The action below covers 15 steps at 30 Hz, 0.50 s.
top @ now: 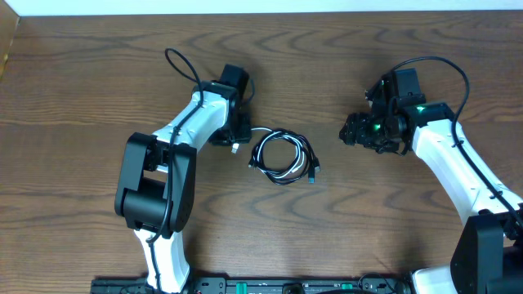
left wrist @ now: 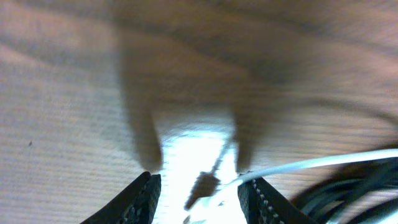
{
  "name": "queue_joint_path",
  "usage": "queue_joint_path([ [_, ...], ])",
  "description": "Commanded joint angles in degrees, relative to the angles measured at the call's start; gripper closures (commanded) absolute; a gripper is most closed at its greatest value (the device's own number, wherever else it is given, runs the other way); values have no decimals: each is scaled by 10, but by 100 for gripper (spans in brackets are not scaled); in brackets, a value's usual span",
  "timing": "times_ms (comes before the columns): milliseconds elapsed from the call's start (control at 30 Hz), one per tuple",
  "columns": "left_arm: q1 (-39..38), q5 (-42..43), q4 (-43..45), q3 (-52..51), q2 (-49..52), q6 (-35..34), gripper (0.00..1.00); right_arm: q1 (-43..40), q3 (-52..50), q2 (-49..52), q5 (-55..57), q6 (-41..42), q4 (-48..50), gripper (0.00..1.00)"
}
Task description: Untangle cables
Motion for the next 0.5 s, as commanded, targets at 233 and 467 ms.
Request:
queue_joint_path([
  [233,-42,121,73,18,-60,168,54,2,2,0,-3,-18,0,31],
  [467,-51,127,58,15,-2,242,54,2,2,0,-3,-20,0,31],
])
